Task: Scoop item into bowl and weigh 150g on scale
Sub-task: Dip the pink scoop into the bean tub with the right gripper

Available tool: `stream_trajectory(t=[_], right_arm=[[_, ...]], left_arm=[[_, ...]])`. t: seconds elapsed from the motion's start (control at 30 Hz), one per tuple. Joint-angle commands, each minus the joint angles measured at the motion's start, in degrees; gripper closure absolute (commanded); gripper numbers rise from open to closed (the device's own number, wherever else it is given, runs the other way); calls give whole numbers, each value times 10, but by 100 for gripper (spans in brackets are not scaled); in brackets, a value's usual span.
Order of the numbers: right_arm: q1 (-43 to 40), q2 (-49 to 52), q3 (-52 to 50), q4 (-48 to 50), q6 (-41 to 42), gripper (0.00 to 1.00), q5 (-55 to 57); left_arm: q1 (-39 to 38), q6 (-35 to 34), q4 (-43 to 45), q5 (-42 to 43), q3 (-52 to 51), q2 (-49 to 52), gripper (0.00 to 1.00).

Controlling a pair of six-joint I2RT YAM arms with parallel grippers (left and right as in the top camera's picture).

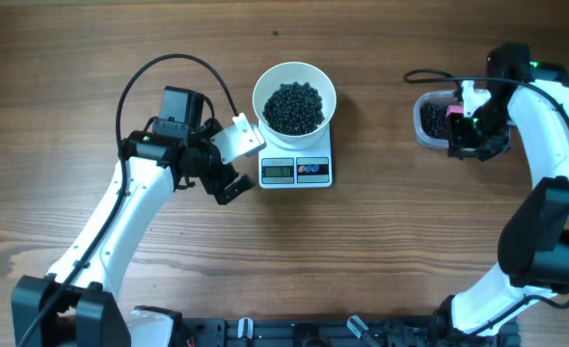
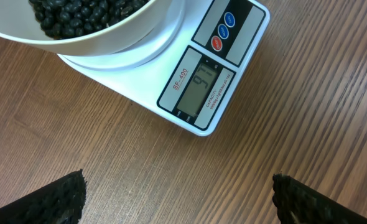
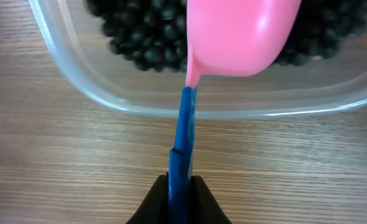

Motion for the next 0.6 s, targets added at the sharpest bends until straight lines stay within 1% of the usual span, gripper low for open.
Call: stream_trajectory(t=[0.0, 0.2, 0.37, 0.57], right_arm=[[23, -1, -9, -13, -14, 96, -54], [11, -2, -9, -38, -13, 96, -123], [-21, -2, -9, -38, -14, 96, -167], [-78, -2, -9, -32, -23, 96, -206]], left_arm=[[2, 7, 2, 13, 2, 4, 0], [2, 7, 2, 13, 2, 4, 0], [2, 7, 2, 13, 2, 4, 0], [2, 7, 2, 13, 2, 4, 0]])
